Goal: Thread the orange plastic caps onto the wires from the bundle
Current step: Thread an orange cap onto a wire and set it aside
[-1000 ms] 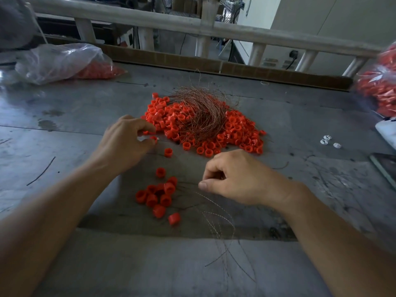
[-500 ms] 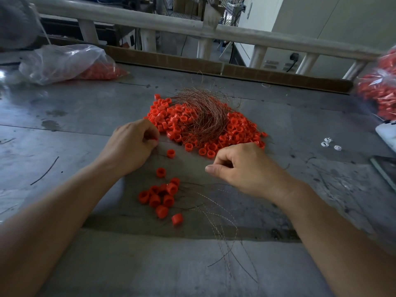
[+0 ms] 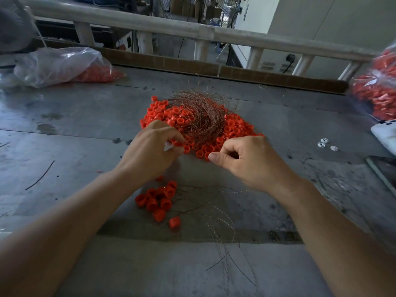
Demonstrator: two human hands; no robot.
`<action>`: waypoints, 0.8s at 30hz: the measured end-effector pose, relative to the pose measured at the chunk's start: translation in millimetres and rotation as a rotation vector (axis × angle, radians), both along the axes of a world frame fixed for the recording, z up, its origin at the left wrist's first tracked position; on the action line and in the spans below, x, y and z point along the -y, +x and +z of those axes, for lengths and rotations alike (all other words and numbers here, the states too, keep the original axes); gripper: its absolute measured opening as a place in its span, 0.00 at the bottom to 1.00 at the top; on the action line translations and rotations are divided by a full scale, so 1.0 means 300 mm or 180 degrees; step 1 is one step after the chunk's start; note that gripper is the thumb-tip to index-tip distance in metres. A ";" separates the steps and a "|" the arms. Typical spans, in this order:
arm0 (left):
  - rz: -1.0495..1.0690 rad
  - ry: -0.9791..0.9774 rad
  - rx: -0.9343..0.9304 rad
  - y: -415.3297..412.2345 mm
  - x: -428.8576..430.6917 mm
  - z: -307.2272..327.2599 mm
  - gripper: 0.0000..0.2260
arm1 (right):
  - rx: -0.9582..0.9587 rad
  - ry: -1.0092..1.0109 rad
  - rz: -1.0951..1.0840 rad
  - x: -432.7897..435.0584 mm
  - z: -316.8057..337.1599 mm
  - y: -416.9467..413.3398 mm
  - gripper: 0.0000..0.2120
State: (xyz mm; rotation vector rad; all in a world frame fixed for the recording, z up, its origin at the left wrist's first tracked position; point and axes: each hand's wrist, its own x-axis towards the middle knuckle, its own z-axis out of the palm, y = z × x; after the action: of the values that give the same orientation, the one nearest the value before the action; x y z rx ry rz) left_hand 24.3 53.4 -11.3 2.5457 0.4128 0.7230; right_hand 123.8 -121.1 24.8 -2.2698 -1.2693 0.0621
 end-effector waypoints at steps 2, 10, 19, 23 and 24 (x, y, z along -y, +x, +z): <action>0.0108 -0.0040 0.0059 0.001 -0.005 0.003 0.06 | 0.0005 0.0025 0.0003 0.000 0.002 0.000 0.14; 0.0049 0.0105 -0.0175 0.004 0.005 0.013 0.08 | 0.0016 0.0179 -0.0135 0.006 0.014 0.007 0.15; -0.0199 0.0103 0.0100 -0.072 0.082 0.064 0.05 | 0.0047 0.0432 -0.0257 0.010 0.015 0.025 0.10; -0.0504 0.0133 0.0202 -0.088 0.134 0.078 0.05 | 0.0059 0.0515 0.0208 -0.001 0.005 0.003 0.13; -0.0566 0.0153 0.0203 -0.089 0.143 0.081 0.06 | 0.0071 0.0431 0.0352 -0.005 -0.002 -0.003 0.16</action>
State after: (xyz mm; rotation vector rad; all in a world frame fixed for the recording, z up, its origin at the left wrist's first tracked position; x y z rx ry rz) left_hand -2.4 10.5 13.0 2.5561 0.1471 0.7528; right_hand 122.8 -119.5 24.2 -2.0908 -1.3675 -0.0092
